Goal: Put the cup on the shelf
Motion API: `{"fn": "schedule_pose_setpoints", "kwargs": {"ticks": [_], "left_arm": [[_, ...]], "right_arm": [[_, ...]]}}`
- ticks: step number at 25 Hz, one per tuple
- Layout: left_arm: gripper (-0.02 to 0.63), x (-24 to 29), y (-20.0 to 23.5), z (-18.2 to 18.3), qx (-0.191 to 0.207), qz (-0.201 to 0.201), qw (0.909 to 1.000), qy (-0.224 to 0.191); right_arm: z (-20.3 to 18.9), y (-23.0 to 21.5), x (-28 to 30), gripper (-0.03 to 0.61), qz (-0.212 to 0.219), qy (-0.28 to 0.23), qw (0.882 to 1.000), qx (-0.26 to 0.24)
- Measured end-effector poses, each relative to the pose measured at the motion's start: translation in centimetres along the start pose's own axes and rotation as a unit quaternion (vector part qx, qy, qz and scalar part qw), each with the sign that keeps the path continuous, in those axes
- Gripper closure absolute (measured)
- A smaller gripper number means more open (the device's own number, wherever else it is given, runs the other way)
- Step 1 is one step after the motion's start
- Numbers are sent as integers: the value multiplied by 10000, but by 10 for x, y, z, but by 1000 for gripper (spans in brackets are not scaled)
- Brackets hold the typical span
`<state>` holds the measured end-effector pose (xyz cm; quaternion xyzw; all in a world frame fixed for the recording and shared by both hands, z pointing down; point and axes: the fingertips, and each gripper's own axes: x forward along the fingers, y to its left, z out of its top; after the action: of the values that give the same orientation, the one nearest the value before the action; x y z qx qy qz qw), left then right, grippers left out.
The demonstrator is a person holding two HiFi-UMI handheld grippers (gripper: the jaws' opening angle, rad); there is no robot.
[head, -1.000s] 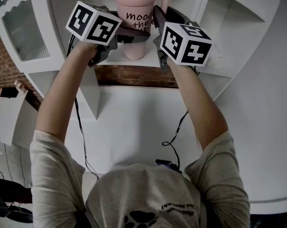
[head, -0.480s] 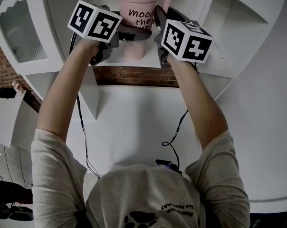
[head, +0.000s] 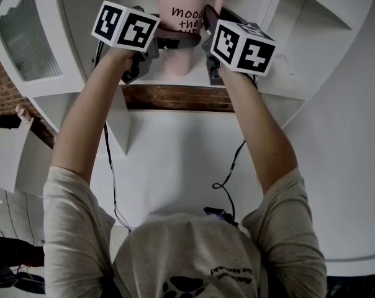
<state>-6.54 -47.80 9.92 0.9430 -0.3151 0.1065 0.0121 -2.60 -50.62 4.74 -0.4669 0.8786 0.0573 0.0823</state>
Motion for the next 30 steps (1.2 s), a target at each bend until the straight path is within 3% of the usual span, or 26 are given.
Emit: {"fn": "schedule_pose_setpoints", "kwargs": {"ticks": [9, 14, 19, 27, 29, 30], "left_arm": [[150, 0, 2, 1, -83, 3, 9996, -282], [150, -4, 1, 3, -60, 5, 9978, -660], [150, -17, 3, -1, 32, 267, 9950, -958], [153, -63, -3, 10, -280, 708, 9829, -1677], [155, -70, -4, 7, -239, 961, 9812, -1656], [192, -74, -3, 6, -191, 1166, 9795, -1634]], "right_arm": [[-2, -2, 4, 495, -111, 19, 9999, 9], [-2, -2, 4, 495, -146, 28, 9999, 19], [-2, -2, 4, 495, -160, 41, 9999, 22], [-2, -4, 3, 495, -205, -8, 9998, 47], [-2, -4, 3, 495, -227, -5, 9997, 47], [-2, -4, 3, 495, -240, -4, 9997, 43]]}}
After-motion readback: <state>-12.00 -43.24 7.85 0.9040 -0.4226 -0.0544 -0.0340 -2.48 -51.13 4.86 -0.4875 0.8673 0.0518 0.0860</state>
